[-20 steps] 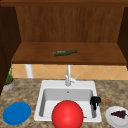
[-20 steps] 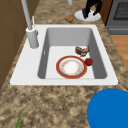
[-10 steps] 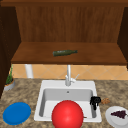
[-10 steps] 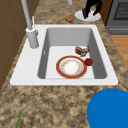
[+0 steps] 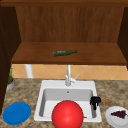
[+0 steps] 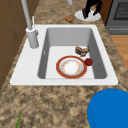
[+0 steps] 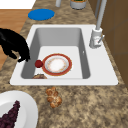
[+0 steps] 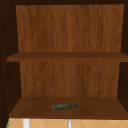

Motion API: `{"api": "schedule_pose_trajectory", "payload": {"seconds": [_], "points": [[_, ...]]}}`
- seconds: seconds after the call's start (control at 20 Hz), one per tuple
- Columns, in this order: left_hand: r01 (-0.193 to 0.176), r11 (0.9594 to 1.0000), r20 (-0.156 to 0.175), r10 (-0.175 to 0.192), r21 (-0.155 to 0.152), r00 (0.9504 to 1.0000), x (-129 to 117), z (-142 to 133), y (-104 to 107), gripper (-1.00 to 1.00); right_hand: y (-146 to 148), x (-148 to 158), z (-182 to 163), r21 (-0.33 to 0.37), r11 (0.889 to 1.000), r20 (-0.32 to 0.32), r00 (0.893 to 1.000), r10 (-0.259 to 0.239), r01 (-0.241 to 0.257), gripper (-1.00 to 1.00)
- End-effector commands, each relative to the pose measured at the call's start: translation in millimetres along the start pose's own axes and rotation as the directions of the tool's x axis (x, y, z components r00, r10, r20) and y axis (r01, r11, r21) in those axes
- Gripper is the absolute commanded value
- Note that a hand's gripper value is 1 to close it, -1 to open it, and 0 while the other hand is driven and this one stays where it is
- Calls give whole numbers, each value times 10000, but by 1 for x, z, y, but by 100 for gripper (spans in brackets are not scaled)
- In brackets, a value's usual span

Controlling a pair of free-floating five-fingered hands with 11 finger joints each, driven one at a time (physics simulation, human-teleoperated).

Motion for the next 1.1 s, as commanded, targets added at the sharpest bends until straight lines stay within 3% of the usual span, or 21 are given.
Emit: {"api": "schedule_pose_trajectory", "payload": {"seconds": [0.0,0.2,0.4,0.6,1.05], "points": [[524,9983,-37,-525,-249,9986,17,-26,8,-100,0,0,0,0,10000,0,10000,0,0,0],[428,9982,-834,-462,-421,9954,27,-42,9,-100,0,0,0,0,10000,0,10000,0,0,0],[472,9976,-1424,-540,-507,9883,35,-59,11,-100,0,0,0,0,10000,0,10000,0,0,0],[486,9970,-2037,-598,-596,9772,44,-75,12,-100,0,0,0,0,10000,0,10000,0,0,0],[518,9957,-3029,-726,-763,9502,63,-114,11,-100,0,0,0,0,10000,0,10000,0,0,0]]}}
